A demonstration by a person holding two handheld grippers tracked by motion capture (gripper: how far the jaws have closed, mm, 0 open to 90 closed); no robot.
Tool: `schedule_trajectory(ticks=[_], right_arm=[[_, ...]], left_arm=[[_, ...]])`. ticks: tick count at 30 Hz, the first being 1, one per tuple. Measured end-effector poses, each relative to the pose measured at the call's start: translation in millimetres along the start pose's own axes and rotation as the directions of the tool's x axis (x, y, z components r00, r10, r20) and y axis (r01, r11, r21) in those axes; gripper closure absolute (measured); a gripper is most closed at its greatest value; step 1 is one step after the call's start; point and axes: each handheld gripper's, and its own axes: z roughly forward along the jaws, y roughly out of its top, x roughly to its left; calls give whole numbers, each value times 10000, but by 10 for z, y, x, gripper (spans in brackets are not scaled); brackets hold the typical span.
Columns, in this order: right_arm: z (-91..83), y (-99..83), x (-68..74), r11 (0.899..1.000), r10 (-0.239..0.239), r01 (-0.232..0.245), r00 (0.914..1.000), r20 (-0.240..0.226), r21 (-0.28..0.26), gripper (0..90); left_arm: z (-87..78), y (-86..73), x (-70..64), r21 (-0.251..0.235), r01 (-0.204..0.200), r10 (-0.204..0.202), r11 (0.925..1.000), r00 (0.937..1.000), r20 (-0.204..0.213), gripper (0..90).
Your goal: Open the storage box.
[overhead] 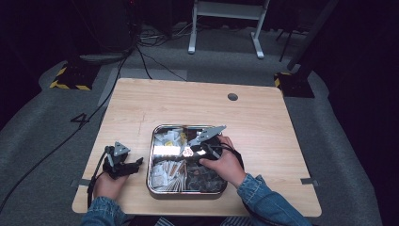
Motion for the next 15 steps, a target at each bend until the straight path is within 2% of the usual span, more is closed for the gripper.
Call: schedule_trajectory(ticks=[2, 3, 6, 15], right_arm=[[40, 0, 33, 9997, -184, 186, 9998, 94, -182, 584], [48, 3, 39, 9998, -27, 29, 9999, 113, -211, 585], [51, 15, 65, 9999, -95, 98, 9996, 277, -95, 588], [51, -2, 66, 9997, 19, -11, 9995, 300, -242, 589]], left_arm=[[0, 0, 0, -1, 0, 0, 10000, 10000, -2, 295], [0, 0, 0, 1, -2, 2, 10000, 10000, -1, 295], [0, 0, -1, -1, 3, -3, 10000, 10000, -4, 294], [4, 1, -1, -20, 20, -20, 10000, 10000, -14, 295]])
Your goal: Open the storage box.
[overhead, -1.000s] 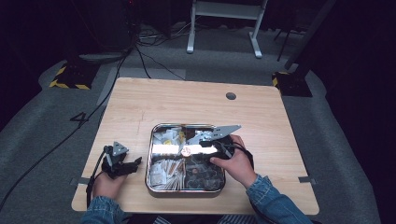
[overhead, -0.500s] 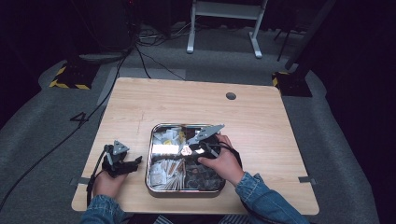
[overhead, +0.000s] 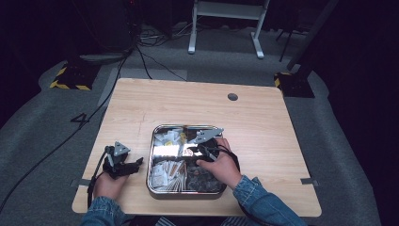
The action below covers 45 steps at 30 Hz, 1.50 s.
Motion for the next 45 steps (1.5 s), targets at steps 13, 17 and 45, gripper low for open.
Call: schedule_trajectory(ticks=[13, 17, 45], right_arm=[[-24, 49, 15, 10000, -50, 49, 10000, 85, 13, 590], [-86, 78, 21, 9999, -61, 62, 10000, 73, -144, 591], [-619, 213, -172, 9941, 181, -99, 9970, 754, -1078, 591]], left_arm=[[-5, -2, -1, 21, 1, -1, 10000, 10000, 16, 295], [-6, -3, -2, 26, 4, -4, 10000, 10000, 17, 295], [-5, -1, 1, 23, 0, 0, 10000, 10000, 2, 292]])
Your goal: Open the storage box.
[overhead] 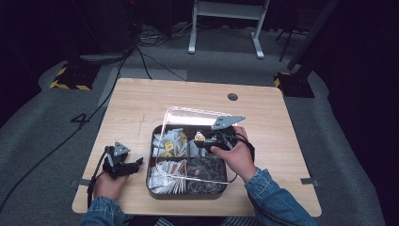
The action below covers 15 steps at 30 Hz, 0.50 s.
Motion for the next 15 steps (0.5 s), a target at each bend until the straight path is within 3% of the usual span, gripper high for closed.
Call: schedule_trajectory(ticks=[7, 15], right_arm=[[-113, 8, -105, 9999, 105, -102, 9996, 257, -106, 590], [-301, -69, -316, 9987, 514, -508, 9945, 909, -90, 590]], left_arm=[[0, 0, 0, 1, 4, -4, 10000, 10000, 0, 293], [1, -1, 0, -19, 18, -18, 10000, 10000, -27, 288]])
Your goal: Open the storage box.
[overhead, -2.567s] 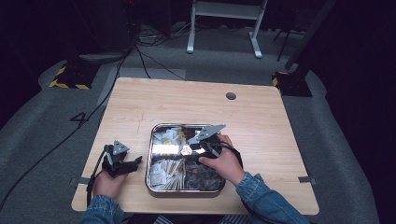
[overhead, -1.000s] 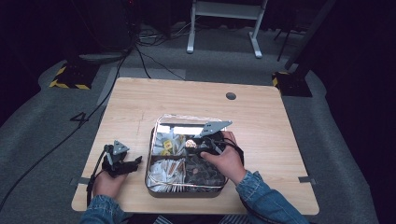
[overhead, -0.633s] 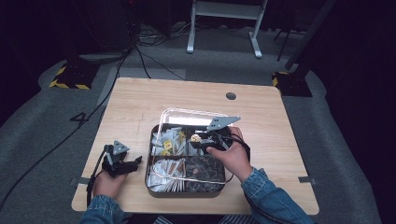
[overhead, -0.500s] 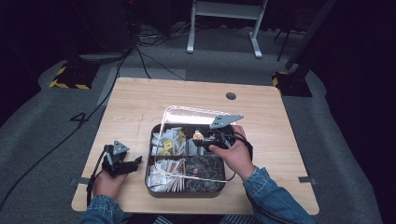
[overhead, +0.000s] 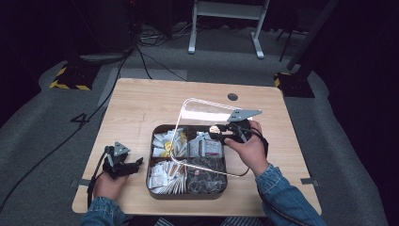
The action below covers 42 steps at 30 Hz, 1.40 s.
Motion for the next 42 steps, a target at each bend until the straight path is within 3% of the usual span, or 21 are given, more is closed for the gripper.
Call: schedule_trajectory(ticks=[7, 14, 21, 32, 42], right_arm=[[-171, -77, -260, 9991, 428, -429, 9968, 675, -12, 591], [-335, -167, -536, 9961, 883, -883, 9869, 1349, -64, 591], [-465, -224, -720, 9934, 1142, -1146, 9755, 1880, -90, 590], [-567, -405, -1027, 9828, 1839, -1818, 9502, 2515, -319, 591], [-615, -576, -1300, 9766, 2101, -2141, 9284, 3066, -209, 590]], left_arm=[[0, 0, 0, 3, 4, -4, 10000, 10000, -8, 286], [1, 0, -1, 5, 24, -24, 10000, 10000, -21, 285], [1, 0, -3, 4, 31, -31, 10000, 10000, -32, 284], [0, -1, -3, 9, 32, -32, 10000, 10000, -35, 281], [0, 0, -2, 12, 33, -33, 10000, 10000, -36, 280]])
